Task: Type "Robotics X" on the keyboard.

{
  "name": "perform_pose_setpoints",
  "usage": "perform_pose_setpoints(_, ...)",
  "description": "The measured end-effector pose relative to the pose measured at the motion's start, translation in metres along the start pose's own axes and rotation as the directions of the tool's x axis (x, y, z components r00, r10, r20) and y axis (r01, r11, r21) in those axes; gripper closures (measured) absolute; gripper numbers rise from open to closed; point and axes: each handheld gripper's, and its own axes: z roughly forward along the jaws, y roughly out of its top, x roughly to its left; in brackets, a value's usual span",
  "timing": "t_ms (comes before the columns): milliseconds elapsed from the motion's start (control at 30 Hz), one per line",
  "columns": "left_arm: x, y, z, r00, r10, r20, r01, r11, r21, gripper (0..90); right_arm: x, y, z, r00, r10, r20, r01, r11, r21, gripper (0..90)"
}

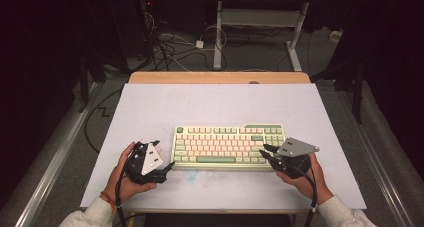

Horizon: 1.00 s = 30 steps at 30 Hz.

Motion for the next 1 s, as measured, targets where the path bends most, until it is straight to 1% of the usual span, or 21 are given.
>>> perform_pose_setpoints(33, 0.0, -0.002, 0.0, 1.0, -0.004, -0.001, 0.004, 1.0, 0.002, 18.2, 0.0, 0.003, 0.002, 1.0, -0.005, -0.008, 0.005, 1.0, 0.002, 78.1)
perform_pose_setpoints(100, 0.0, -0.006, -0.002, 0.9998, -0.016, 0.012, 0.016, 0.9998, 0.008, 18.2, 0.001, 0.008, 0.007, 0.9998, -0.01, -0.015, 0.01, 1.0, 0.01, 82.1)
perform_pose_setpoints(167, -0.001, -0.01, -0.002, 0.9997, -0.022, 0.01, 0.022, 0.9997, 0.014, 18.2, 0.002, 0.014, 0.014, 0.9992, -0.014, -0.038, 0.014, 1.0, 0.014, 85.6)
perform_pose_setpoints(300, -0.002, -0.015, -0.002, 0.9993, -0.03, 0.02, 0.03, 0.9991, 0.031, 18.2, 0.005, 0.027, 0.03, 0.9975, -0.03, -0.064, 0.032, 0.999, 0.023, 89.7)
perform_pose_setpoints(367, -0.003, -0.017, -0.002, 0.9994, -0.029, 0.021, 0.028, 0.9988, 0.041, 18.2, 0.007, 0.033, 0.04, 0.9967, -0.04, -0.071, 0.043, 0.999, 0.033, 89.9)
perform_pose_setpoints(433, -0.003, -0.018, -0.001, 0.9993, -0.029, 0.023, 0.028, 0.9986, 0.045, 18.2, 0.008, 0.039, 0.048, 0.9954, -0.041, -0.087, 0.044, 0.998, 0.035, 90.0)
perform_pose_setpoints(533, -0.003, -0.018, 0.0, 0.9991, -0.034, 0.025, 0.032, 0.9982, 0.051, 18.2, 0.009, 0.046, 0.061, 0.9944, -0.044, -0.096, 0.049, 0.998, 0.043, 90.0)
perform_pose_setpoints(600, -0.003, -0.019, 0.001, 0.9991, -0.032, 0.027, 0.03, 0.9982, 0.053, 18.2, 0.011, 0.049, 0.069, 0.9931, -0.055, -0.103, 0.061, 0.997, 0.056, 90.0)
perform_pose_setpoints(733, -0.004, -0.019, 0.002, 0.9989, -0.036, 0.032, 0.034, 0.998, 0.053, 18.2, 0.015, 0.054, 0.085, 0.9908, -0.075, -0.113, 0.084, 0.993, 0.081, 90.0)
perform_pose_setpoints(800, -0.004, -0.018, 0.002, 0.9989, -0.035, 0.031, 0.033, 0.9979, 0.055, 18.2, 0.016, 0.055, 0.092, 0.9909, -0.075, -0.112, 0.086, 0.992, 0.095, 90.0)
perform_pose_setpoints(867, -0.004, -0.018, 0.002, 0.9989, -0.034, 0.032, 0.033, 0.998, 0.054, 18.2, 0.016, 0.056, 0.098, 0.9904, -0.073, -0.117, 0.085, 0.991, 0.104, 90.0)
perform_pose_setpoints(933, -0.004, -0.018, 0.002, 0.9987, -0.037, 0.035, 0.035, 0.9979, 0.055, 18.2, 0.016, 0.056, 0.102, 0.9899, -0.083, -0.115, 0.096, 0.989, 0.115, 90.0)
perform_pose_setpoints(967, -0.004, -0.019, 0.002, 0.9986, -0.039, 0.036, 0.037, 0.9978, 0.056, 18.2, 0.016, 0.056, 0.104, 0.99, -0.073, -0.121, 0.087, 0.989, 0.121, 90.0)
perform_pose_setpoints(1000, -0.004, -0.019, 0.002, 0.9987, -0.038, 0.034, 0.036, 0.9977, 0.058, 18.2, 0.016, 0.056, 0.105, 0.9896, -0.081, -0.119, 0.095, 0.988, 0.123, 90.0)
